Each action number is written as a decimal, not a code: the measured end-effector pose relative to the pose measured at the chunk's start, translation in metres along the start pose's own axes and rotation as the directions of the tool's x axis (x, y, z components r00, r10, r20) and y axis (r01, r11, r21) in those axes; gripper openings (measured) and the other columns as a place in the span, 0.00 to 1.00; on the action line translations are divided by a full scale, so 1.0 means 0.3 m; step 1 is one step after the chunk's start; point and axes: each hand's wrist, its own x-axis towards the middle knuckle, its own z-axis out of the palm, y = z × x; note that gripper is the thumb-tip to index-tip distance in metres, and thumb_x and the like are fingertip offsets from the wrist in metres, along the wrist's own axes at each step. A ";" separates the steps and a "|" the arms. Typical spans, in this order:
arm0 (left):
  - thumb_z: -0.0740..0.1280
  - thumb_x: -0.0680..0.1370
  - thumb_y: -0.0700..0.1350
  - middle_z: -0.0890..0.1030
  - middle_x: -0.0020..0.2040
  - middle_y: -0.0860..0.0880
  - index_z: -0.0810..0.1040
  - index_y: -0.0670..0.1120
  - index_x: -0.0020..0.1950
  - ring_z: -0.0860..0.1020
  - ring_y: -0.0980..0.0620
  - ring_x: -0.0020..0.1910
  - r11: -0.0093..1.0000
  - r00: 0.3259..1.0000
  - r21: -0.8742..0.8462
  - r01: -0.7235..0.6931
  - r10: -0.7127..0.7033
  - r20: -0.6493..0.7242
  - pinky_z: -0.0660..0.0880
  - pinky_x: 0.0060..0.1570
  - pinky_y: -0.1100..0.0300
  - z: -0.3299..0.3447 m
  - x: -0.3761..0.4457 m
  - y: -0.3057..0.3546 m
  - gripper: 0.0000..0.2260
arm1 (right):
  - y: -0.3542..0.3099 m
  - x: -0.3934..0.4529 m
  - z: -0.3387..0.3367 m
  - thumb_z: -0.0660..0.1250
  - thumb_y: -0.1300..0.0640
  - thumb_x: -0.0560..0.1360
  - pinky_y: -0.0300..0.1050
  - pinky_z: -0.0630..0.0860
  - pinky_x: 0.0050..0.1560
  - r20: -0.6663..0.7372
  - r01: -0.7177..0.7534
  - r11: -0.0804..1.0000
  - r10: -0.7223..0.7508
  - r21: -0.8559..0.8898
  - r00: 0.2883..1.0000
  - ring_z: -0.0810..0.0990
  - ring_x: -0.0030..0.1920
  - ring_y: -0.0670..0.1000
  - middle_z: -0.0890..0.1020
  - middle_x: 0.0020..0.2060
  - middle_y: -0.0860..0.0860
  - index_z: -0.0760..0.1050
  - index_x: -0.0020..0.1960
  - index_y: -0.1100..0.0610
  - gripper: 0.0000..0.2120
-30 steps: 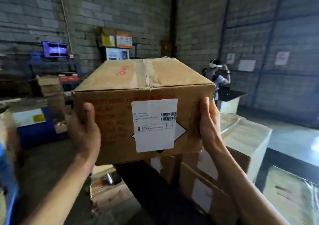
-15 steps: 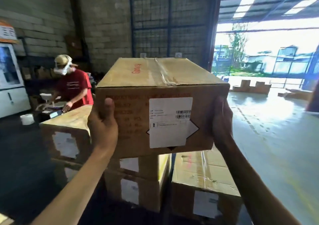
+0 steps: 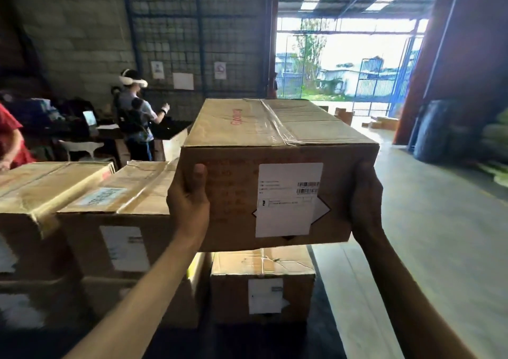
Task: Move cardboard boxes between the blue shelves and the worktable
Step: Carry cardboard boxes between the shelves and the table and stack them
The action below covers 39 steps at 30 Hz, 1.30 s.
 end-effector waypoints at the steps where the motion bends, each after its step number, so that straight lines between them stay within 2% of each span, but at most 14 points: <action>1: 0.55 0.66 0.78 0.79 0.50 0.61 0.76 0.50 0.60 0.77 0.62 0.53 1.000 1.000 0.012 0.020 -0.020 0.010 0.70 0.50 0.77 0.010 -0.009 -0.028 0.39 | 0.019 -0.008 -0.008 0.54 0.18 0.65 0.41 0.81 0.52 0.000 -0.004 1.000 0.004 -0.011 1.000 0.83 0.54 0.44 0.82 0.57 0.44 0.74 0.66 0.53 0.46; 3: 0.54 0.66 0.79 0.80 0.53 0.58 0.76 0.50 0.61 0.78 0.59 0.55 0.996 0.997 0.049 0.069 -0.071 0.038 0.72 0.56 0.70 0.021 -0.030 -0.102 0.39 | 0.069 -0.030 -0.014 0.54 0.17 0.63 0.35 0.81 0.51 0.002 -0.027 0.999 0.027 -0.019 1.000 0.83 0.52 0.41 0.81 0.56 0.42 0.74 0.64 0.51 0.46; 5: 0.53 0.66 0.80 0.81 0.59 0.52 0.76 0.51 0.63 0.78 0.52 0.60 0.985 0.989 0.119 0.128 -0.135 0.056 0.74 0.62 0.55 0.015 -0.054 -0.184 0.41 | 0.121 -0.058 -0.010 0.53 0.16 0.62 0.30 0.78 0.51 -0.001 -0.050 0.998 0.050 -0.034 0.999 0.81 0.51 0.37 0.80 0.56 0.40 0.73 0.64 0.50 0.47; 8: 0.50 0.67 0.80 0.78 0.64 0.49 0.74 0.51 0.66 0.76 0.49 0.63 0.957 0.978 0.212 0.197 -0.207 0.024 0.71 0.65 0.49 0.000 -0.089 -0.305 0.42 | 0.231 -0.086 0.001 0.52 0.19 0.66 0.31 0.75 0.56 0.017 -0.069 0.995 0.070 -0.071 0.997 0.76 0.51 0.33 0.78 0.57 0.41 0.72 0.66 0.50 0.43; 12: 0.50 0.70 0.76 0.75 0.68 0.44 0.70 0.47 0.72 0.72 0.45 0.67 0.923 0.960 0.273 0.271 -0.281 0.000 0.66 0.68 0.53 -0.010 -0.109 -0.430 0.43 | 0.386 -0.091 0.020 0.52 0.23 0.72 0.38 0.74 0.57 0.053 -0.086 0.990 0.093 -0.115 0.994 0.79 0.58 0.45 0.79 0.60 0.46 0.73 0.66 0.47 0.36; 16: 0.53 0.78 0.62 0.77 0.59 0.49 0.71 0.47 0.70 0.75 0.51 0.58 0.901 0.924 0.250 0.354 -0.378 0.055 0.68 0.57 0.61 0.001 -0.105 -0.494 0.27 | 0.500 -0.088 0.059 0.54 0.41 0.80 0.29 0.72 0.55 0.054 -0.138 0.986 0.144 -0.096 0.988 0.76 0.61 0.43 0.78 0.63 0.50 0.71 0.67 0.48 0.21; 18: 0.53 0.77 0.63 0.77 0.63 0.48 0.71 0.47 0.71 0.75 0.51 0.60 0.900 0.918 0.254 0.355 -0.387 0.089 0.69 0.59 0.59 -0.001 -0.103 -0.545 0.29 | 0.550 -0.090 0.070 0.54 0.35 0.79 0.33 0.72 0.58 0.063 -0.139 0.985 0.146 -0.103 0.987 0.74 0.62 0.40 0.76 0.65 0.48 0.69 0.69 0.48 0.25; 21: 0.53 0.79 0.64 0.77 0.66 0.43 0.69 0.43 0.72 0.74 0.47 0.65 0.893 0.920 0.308 0.327 -0.376 0.111 0.69 0.66 0.54 -0.030 -0.122 -0.642 0.31 | 0.618 -0.109 0.066 0.53 0.23 0.72 0.37 0.71 0.65 0.093 -0.150 0.979 0.163 -0.135 0.982 0.74 0.66 0.41 0.75 0.67 0.45 0.69 0.72 0.52 0.41; 24: 0.56 0.82 0.56 0.76 0.63 0.47 0.70 0.43 0.71 0.74 0.46 0.65 0.875 0.898 0.346 0.338 -0.410 0.160 0.68 0.65 0.56 -0.062 -0.140 -0.695 0.23 | 0.640 -0.143 0.050 0.55 0.22 0.70 0.28 0.70 0.62 0.149 -0.198 0.971 0.217 -0.132 0.965 0.71 0.62 0.27 0.74 0.65 0.37 0.67 0.71 0.46 0.39; 27: 0.57 0.78 0.65 0.78 0.61 0.50 0.71 0.49 0.70 0.76 0.50 0.63 0.892 0.893 0.310 0.328 -0.400 0.206 0.70 0.64 0.56 -0.072 -0.147 -0.691 0.27 | 0.637 -0.153 0.037 0.56 0.27 0.74 0.25 0.69 0.60 0.188 -0.238 0.965 0.256 -0.113 0.948 0.70 0.60 0.25 0.72 0.63 0.33 0.65 0.69 0.40 0.29; 31: 0.56 0.71 0.74 0.78 0.64 0.51 0.71 0.51 0.70 0.75 0.54 0.64 0.899 0.896 0.274 0.342 -0.400 0.194 0.70 0.66 0.56 -0.076 -0.156 -0.673 0.36 | 0.629 -0.153 0.040 0.55 0.49 0.82 0.24 0.69 0.58 0.182 -0.246 0.966 0.256 -0.076 0.949 0.71 0.59 0.25 0.74 0.64 0.40 0.64 0.72 0.48 0.18; 34: 0.57 0.77 0.66 0.75 0.67 0.51 0.70 0.48 0.72 0.72 0.52 0.68 0.904 0.904 0.282 0.322 -0.382 0.192 0.67 0.70 0.55 -0.087 -0.160 -0.629 0.30 | 0.624 -0.174 0.049 0.57 0.45 0.81 0.31 0.69 0.63 0.147 -0.203 0.975 0.214 -0.085 0.966 0.71 0.65 0.31 0.71 0.71 0.46 0.62 0.77 0.49 0.25; 36: 0.58 0.77 0.64 0.73 0.70 0.50 0.68 0.45 0.74 0.70 0.55 0.70 0.921 0.928 0.274 0.277 -0.331 0.173 0.65 0.71 0.59 -0.097 -0.166 -0.593 0.32 | 0.614 -0.191 0.055 0.61 0.42 0.80 0.47 0.67 0.72 0.112 -0.138 0.985 0.149 -0.101 0.982 0.65 0.74 0.40 0.65 0.77 0.46 0.55 0.80 0.43 0.31; 39: 0.61 0.72 0.70 0.70 0.71 0.55 0.66 0.46 0.75 0.68 0.65 0.69 0.947 0.953 0.233 0.222 -0.261 0.153 0.63 0.68 0.70 -0.118 -0.179 -0.535 0.39 | 0.566 -0.220 0.084 0.67 0.46 0.79 0.60 0.52 0.78 0.100 0.021 0.969 0.004 -0.248 0.995 0.51 0.80 0.48 0.51 0.81 0.46 0.48 0.80 0.39 0.37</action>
